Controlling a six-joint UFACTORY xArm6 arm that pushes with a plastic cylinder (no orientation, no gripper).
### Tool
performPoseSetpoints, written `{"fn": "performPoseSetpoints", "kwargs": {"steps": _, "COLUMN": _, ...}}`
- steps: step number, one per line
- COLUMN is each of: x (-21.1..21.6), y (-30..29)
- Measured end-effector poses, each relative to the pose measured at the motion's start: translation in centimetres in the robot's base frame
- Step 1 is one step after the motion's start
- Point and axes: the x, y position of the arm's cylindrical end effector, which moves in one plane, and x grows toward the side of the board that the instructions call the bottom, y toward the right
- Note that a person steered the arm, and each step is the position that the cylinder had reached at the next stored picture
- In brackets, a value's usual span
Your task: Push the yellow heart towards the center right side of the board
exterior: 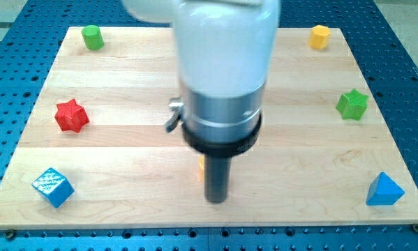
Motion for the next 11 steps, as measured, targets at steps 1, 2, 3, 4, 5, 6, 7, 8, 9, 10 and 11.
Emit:
{"fn": "performPoseSetpoints", "kwargs": {"steps": 1, "x": -1.0, "y": -0.9}}
{"fn": "performPoseSetpoints", "kwargs": {"steps": 2, "x": 0.7, "y": -4.0}}
{"fn": "performPoseSetpoints", "kwargs": {"steps": 3, "x": 2.7, "y": -6.6}}
{"fn": "performPoseSetpoints", "kwargs": {"steps": 4, "x": 2.0, "y": -7.1}}
{"fn": "performPoseSetpoints", "kwargs": {"steps": 5, "x": -2.0, "y": -5.5}}
{"fn": "performPoseSetpoints", "kwargs": {"steps": 6, "x": -2.8, "y": -2.4}}
{"fn": "performPoseSetpoints", "kwargs": {"steps": 7, "x": -4.4, "y": 1.2}}
{"fn": "performPoseSetpoints", "kwargs": {"steps": 8, "x": -5.6, "y": 5.5}}
{"fn": "performPoseSetpoints", "kwargs": {"steps": 9, "x": -6.4, "y": 4.1}}
{"fn": "performPoseSetpoints", "kwargs": {"steps": 10, "x": -5.1, "y": -0.6}}
{"fn": "performPoseSetpoints", "kwargs": {"steps": 11, "x": -4.9, "y": -3.5}}
